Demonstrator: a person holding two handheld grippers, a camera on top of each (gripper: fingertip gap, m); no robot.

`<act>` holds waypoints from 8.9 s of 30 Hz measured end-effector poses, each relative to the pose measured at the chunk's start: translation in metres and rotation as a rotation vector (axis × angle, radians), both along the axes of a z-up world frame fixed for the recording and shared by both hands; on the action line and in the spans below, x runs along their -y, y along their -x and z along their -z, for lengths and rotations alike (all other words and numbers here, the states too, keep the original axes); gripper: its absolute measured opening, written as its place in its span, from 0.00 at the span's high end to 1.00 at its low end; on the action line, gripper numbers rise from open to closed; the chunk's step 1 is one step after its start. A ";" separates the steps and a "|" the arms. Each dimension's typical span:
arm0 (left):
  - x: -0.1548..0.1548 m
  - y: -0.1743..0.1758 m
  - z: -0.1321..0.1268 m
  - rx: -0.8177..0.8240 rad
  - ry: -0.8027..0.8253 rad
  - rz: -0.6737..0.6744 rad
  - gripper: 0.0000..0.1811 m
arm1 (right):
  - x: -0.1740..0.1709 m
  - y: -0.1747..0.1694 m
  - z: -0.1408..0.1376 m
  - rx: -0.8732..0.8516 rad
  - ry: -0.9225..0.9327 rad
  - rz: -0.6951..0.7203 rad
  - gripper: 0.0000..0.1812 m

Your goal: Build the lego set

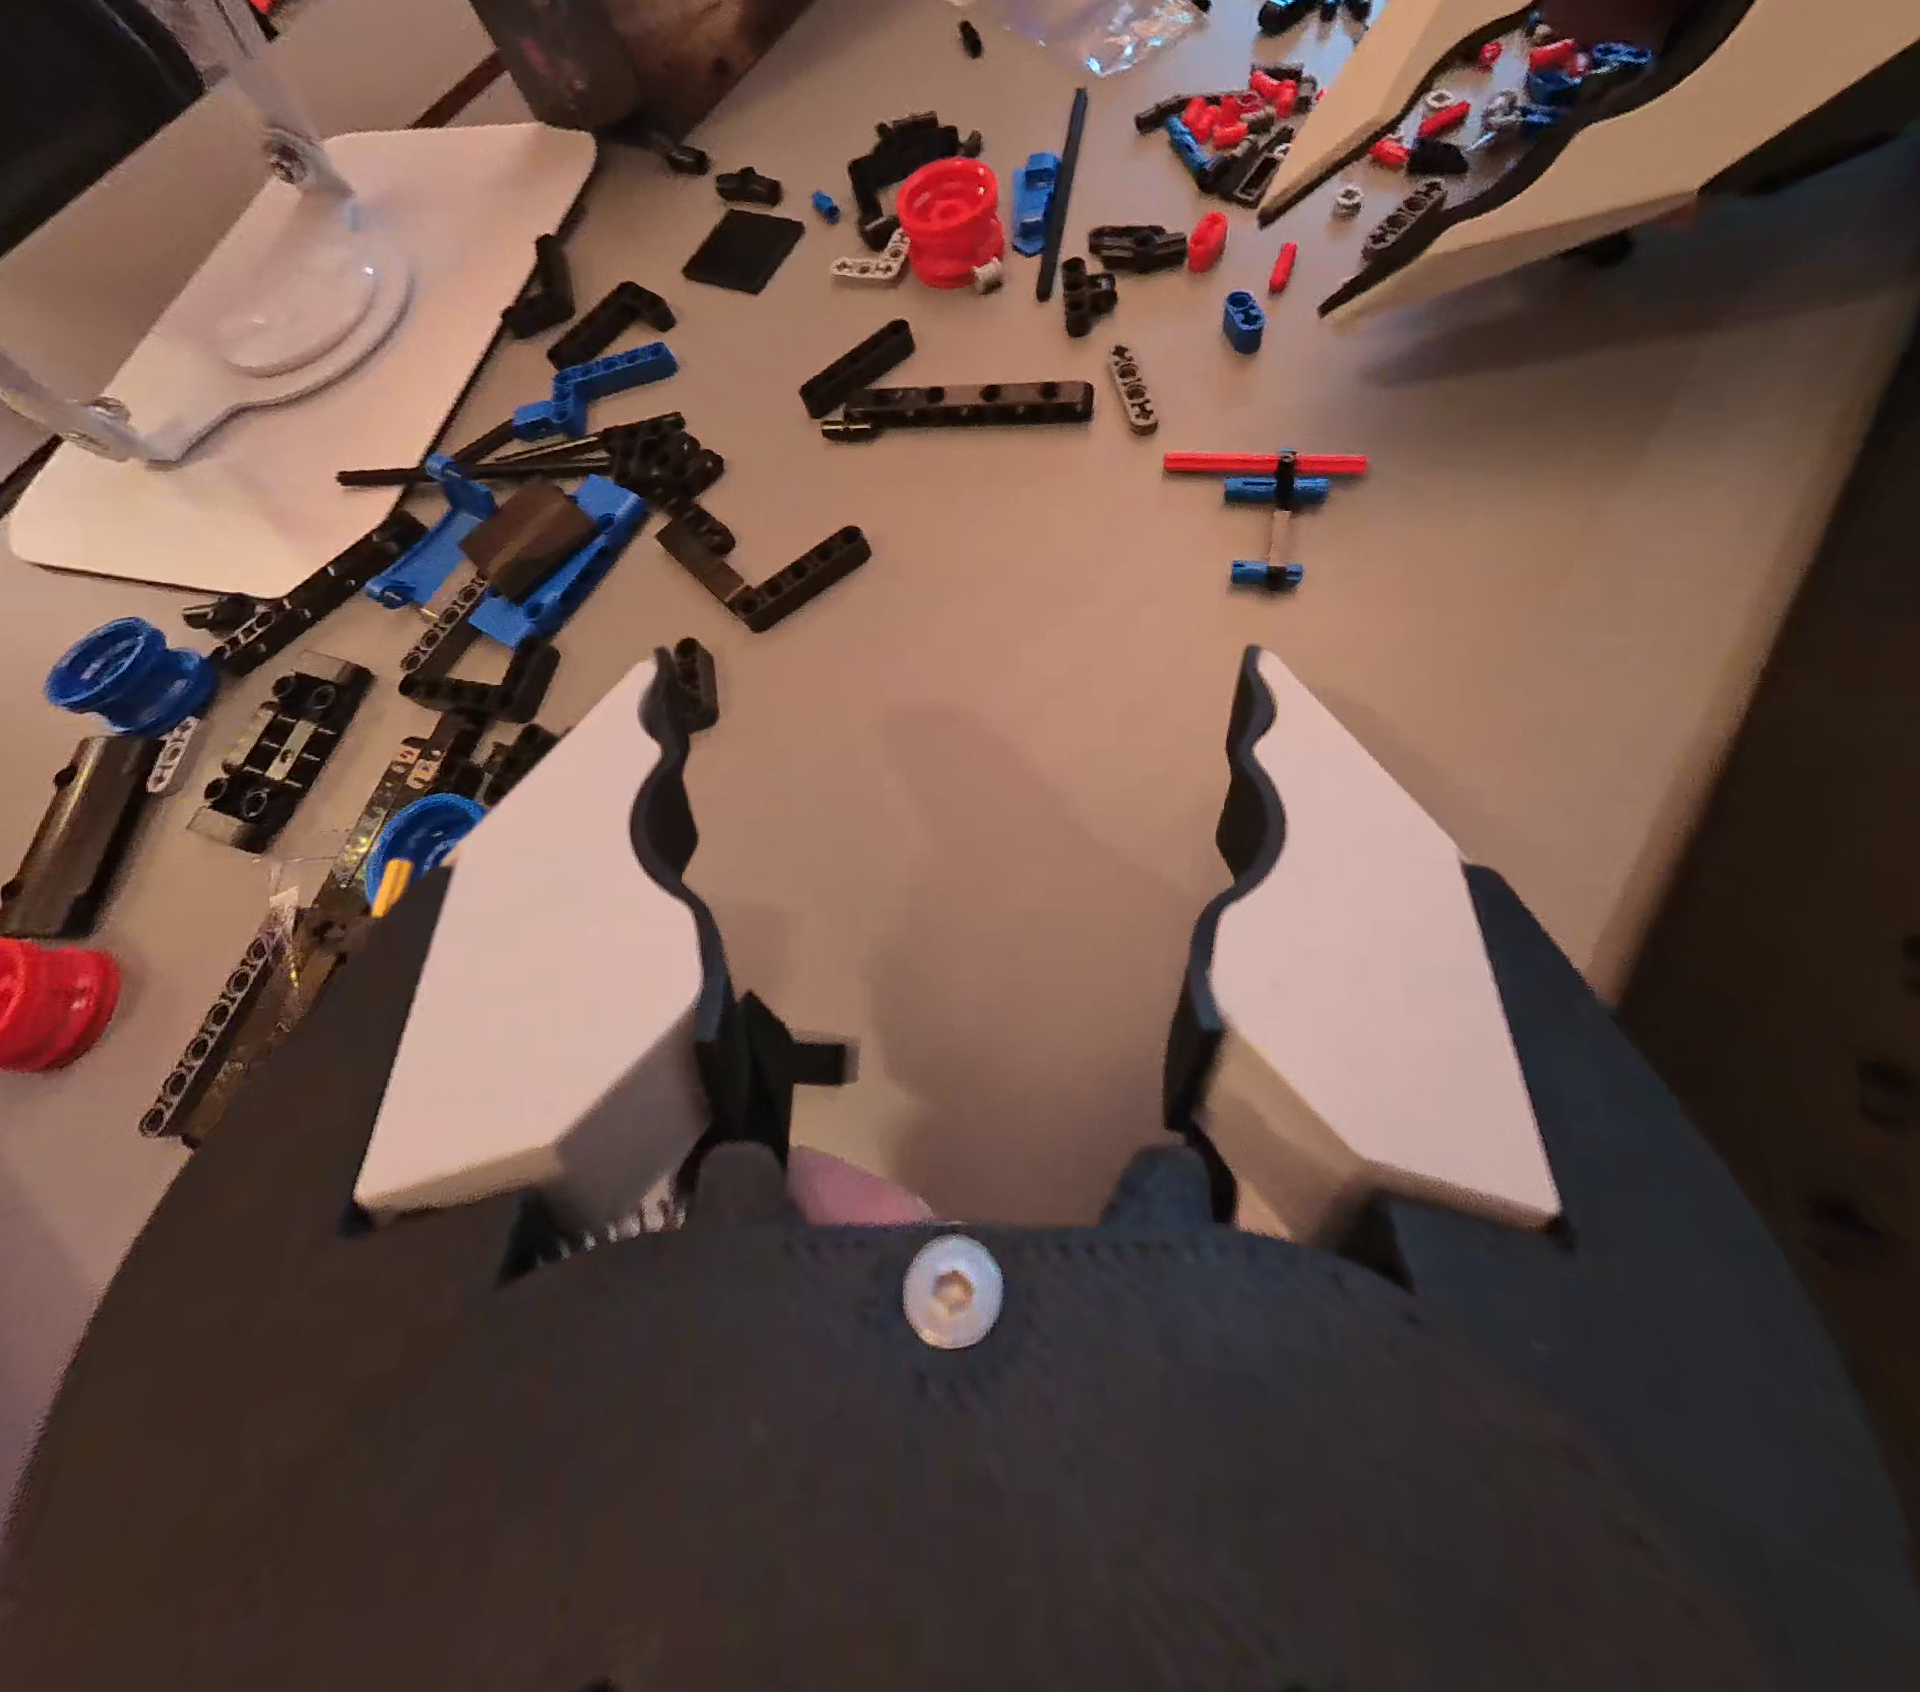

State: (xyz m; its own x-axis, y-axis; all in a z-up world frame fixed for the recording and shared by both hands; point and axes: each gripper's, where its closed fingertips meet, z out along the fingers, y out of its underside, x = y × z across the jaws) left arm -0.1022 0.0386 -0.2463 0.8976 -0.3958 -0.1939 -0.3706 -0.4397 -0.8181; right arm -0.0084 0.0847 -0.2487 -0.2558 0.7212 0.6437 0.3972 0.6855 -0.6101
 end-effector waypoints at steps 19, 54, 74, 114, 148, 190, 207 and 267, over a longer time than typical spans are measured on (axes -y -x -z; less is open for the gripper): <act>-0.021 0.021 0.031 -0.104 0.070 -0.214 0.62 | -0.013 -0.003 -0.002 -0.010 0.026 0.050 0.89; -0.038 0.030 0.037 0.009 0.140 -0.307 0.33 | -0.038 -0.014 0.001 -0.010 0.052 0.161 0.89; -0.037 0.000 0.041 0.055 0.208 -0.265 0.43 | -0.031 -0.015 0.006 -0.002 0.110 0.121 0.90; -0.041 0.028 0.041 0.045 0.178 -0.476 0.81 | -0.012 -0.021 -0.008 -0.046 0.160 0.034 0.90; -0.032 0.066 0.032 -0.058 0.081 -0.600 0.21 | 0.001 -0.023 -0.011 -0.046 0.199 -0.025 0.90; -0.026 0.065 0.051 0.149 0.239 -0.572 0.18 | -0.027 -0.018 -0.007 -0.060 0.237 0.131 0.60; -0.026 0.065 0.051 0.149 0.240 -0.572 0.18 | -0.028 -0.019 -0.010 -0.080 0.241 0.132 0.59; -0.026 0.065 0.051 0.149 0.240 -0.572 0.18 | -0.076 -0.021 0.000 -0.096 0.174 0.355 0.62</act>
State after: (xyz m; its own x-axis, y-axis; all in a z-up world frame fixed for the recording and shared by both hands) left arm -0.1671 0.0646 -0.2977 0.9904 0.1373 -0.0165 0.0871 -0.7118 -0.6970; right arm 0.0129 0.1608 -0.2492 0.0844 0.8540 0.5134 0.5260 0.3994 -0.7508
